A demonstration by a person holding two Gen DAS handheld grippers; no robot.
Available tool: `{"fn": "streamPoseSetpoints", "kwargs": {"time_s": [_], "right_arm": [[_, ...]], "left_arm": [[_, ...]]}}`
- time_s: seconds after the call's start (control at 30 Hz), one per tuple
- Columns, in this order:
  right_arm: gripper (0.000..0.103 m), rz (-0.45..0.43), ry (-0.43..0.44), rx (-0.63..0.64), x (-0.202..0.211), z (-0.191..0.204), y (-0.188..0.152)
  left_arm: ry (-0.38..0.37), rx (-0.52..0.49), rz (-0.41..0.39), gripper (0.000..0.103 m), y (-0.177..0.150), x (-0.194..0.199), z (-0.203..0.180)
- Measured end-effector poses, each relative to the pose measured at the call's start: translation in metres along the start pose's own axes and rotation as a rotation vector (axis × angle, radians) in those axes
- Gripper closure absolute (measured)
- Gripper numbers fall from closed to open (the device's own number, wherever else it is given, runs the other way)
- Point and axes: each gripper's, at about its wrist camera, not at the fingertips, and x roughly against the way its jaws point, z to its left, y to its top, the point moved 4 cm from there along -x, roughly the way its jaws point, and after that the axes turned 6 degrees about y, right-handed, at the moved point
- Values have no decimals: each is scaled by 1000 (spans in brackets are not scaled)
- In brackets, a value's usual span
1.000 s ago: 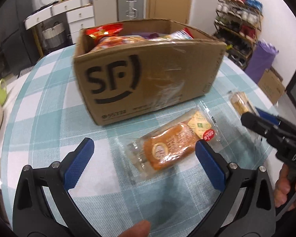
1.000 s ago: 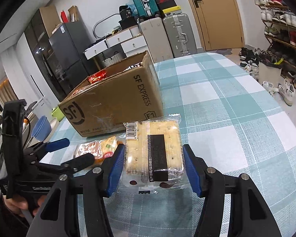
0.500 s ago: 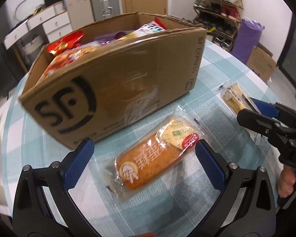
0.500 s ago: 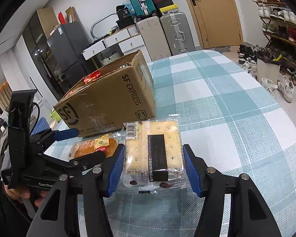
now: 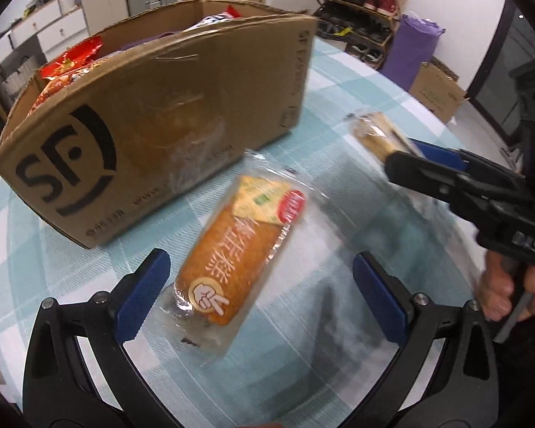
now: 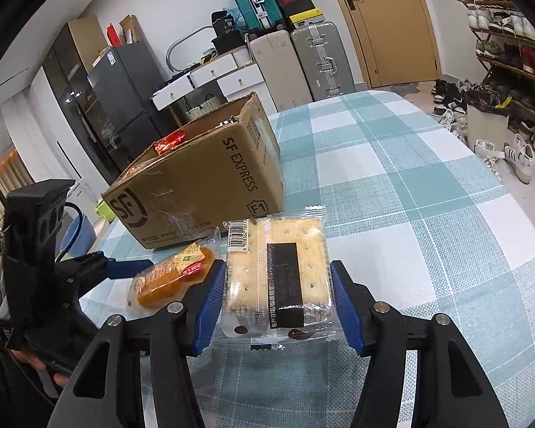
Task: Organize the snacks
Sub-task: 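Grasp the orange cake bar with the left tool while the right tool holds the cracker pack, then carry the cake bar and cracker pack over the box with both tools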
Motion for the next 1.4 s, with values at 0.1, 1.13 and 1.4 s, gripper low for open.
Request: {"fn": "streamPoseSetpoints", "kwargs": {"time_s": [0.1,1.13,1.4], "right_arm": [[44,1,4,1,0,0,0],[44,-42,86,45,16,25,9],[44,-79,122,106,24,48,33]], "left_arm": [[5,-12,-13,9,-3,1,-4],[110,130,-228,70,-16,97,24],[142,208,-290,70,-9,132,54]]}}
